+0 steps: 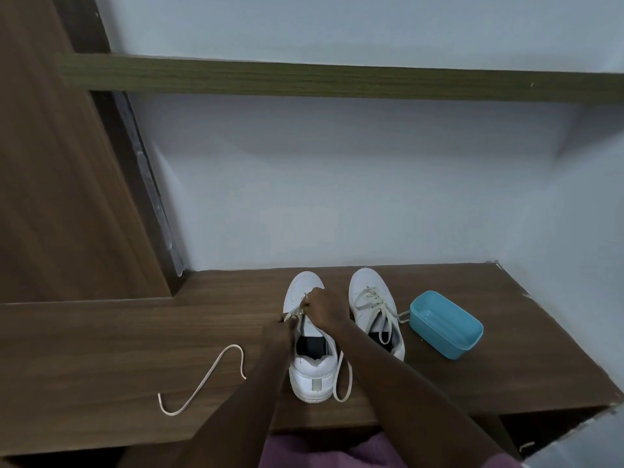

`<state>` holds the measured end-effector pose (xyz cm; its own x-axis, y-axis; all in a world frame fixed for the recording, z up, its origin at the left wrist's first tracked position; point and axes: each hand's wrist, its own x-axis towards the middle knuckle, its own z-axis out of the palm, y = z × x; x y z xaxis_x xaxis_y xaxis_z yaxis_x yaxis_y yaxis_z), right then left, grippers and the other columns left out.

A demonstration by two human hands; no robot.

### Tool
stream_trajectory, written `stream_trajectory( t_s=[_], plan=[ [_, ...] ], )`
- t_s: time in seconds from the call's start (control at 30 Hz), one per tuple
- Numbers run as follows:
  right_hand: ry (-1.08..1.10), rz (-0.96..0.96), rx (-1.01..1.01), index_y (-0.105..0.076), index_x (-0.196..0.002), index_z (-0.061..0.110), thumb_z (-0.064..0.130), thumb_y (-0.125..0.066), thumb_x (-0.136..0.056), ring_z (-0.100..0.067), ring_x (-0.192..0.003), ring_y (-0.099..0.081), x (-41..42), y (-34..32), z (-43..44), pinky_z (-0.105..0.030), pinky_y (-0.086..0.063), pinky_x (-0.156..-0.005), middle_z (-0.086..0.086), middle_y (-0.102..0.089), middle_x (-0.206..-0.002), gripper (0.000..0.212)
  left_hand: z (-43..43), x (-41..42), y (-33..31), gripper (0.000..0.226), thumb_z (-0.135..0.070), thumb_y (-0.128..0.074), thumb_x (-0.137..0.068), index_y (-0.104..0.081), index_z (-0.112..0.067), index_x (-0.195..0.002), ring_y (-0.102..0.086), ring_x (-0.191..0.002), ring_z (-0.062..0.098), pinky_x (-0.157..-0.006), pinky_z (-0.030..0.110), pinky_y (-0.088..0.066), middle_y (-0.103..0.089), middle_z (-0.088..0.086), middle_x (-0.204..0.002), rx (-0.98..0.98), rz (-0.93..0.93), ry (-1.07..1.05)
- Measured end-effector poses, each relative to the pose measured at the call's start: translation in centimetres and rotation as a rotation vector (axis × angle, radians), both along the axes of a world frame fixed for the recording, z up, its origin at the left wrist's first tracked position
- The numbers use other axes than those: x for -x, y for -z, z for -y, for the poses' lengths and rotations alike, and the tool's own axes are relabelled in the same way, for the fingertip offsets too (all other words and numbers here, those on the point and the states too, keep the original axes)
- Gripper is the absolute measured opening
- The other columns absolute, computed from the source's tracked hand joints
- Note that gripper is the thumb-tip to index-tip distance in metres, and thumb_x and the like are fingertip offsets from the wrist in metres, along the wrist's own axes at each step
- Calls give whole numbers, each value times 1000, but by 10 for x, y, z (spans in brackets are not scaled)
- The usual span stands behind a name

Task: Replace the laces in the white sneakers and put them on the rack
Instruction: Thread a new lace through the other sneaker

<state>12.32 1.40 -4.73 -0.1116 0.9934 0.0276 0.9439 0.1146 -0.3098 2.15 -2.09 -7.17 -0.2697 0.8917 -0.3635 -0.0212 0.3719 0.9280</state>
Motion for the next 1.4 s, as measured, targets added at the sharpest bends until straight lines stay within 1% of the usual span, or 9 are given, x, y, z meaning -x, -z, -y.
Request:
stream_trajectory(
  t_s=[0.2, 0.4, 0.53, 0.67, 0.77, 0.9, 1.03, 1.2, 1.4],
  plan=[
    [58, -94, -8, -74, -99, 26, 23, -53, -90, -21, -101, -62, 4, 7, -3, -28, -46, -74, 2, -69, -104, 23, 0, 1, 3, 10, -7, -57, -91, -64, 0, -94, -54, -66, 12, -54, 23, -40, -64, 10, -84, -12, 44, -5],
    [109, -171, -17, -75, -95, 15, 15, -54, -89, -21, -101, -60, 9, 14, -5, -27, -45, -72, -2, -68, -101, 22, 5, -1, 0, 11, -7, -56, -91, -64, -1, -85, -53, -61, 11, -41, 11, -39, -59, 2, -67, -52, 63, -4],
    [113, -206, -54, -76, -92, 14, 9, -52, -87, -20, -96, -61, 15, 18, -3, -24, -43, -67, -2, -70, -98, 25, 1, 1, 5, 16, -8, -56, -90, -64, -2, -77, -55, -64, 17, -51, 21, -41, -60, 5, -66, -21, 75, -27],
    [143, -241, -94, -75, -90, 13, 6, -52, -84, -22, -92, -63, 16, 17, -3, -30, -50, -75, -4, -72, -93, 25, -14, 6, 20, 13, -20, -58, -91, -63, -8, -92, -61, -77, 16, -65, 19, -48, -66, 11, -89, 133, 229, 12],
    [133, -218, -100, -68, -89, 18, 7, -55, -83, -21, -93, -63, 17, 15, -5, -31, -41, -82, -2, -73, -88, 18, -12, 13, 19, 38, -36, -49, -94, -68, -4, -87, -63, -76, 22, -66, 30, -51, -69, 13, -82, 107, 341, 36],
    [108, -220, -83, -58, -98, 22, 7, -49, -84, -16, -99, -60, 13, 13, -5, -31, -24, -78, 0, -72, -86, 23, -10, 22, 9, 25, -21, -58, -92, -63, -4, -74, -53, -48, 13, -48, 22, -41, -60, 4, -60, 142, 285, 133],
    [72, -255, 3, -62, -101, 23, 18, -68, -78, -14, -104, -57, -3, 4, -3, -33, -33, -88, 6, -70, -95, 24, -18, 26, 6, 10, -12, -62, -85, -65, -10, -76, -49, -60, 18, -54, 26, -37, -57, 11, -73, 116, 232, 238],
    [341, -523, -100, -64, -96, 8, 8, -56, -87, -22, -105, -58, -15, -6, 3, -31, -41, -86, -5, -64, -105, 12, -18, 16, 1, 28, -10, -32, -100, -48, -15, -78, -48, -57, 15, -52, 24, -34, -56, 5, -72, 20, 350, -113],
    [590, -612, -186, -59, -89, 3, -1, -42, -87, -29, -92, -54, -22, -14, 17, -33, -37, -73, -12, -56, -98, 17, -14, 33, 5, 24, -7, -28, -100, -42, -13, -81, -50, -61, 16, -45, 22, -48, -50, 8, -74, -137, 635, -585]
  ],
)
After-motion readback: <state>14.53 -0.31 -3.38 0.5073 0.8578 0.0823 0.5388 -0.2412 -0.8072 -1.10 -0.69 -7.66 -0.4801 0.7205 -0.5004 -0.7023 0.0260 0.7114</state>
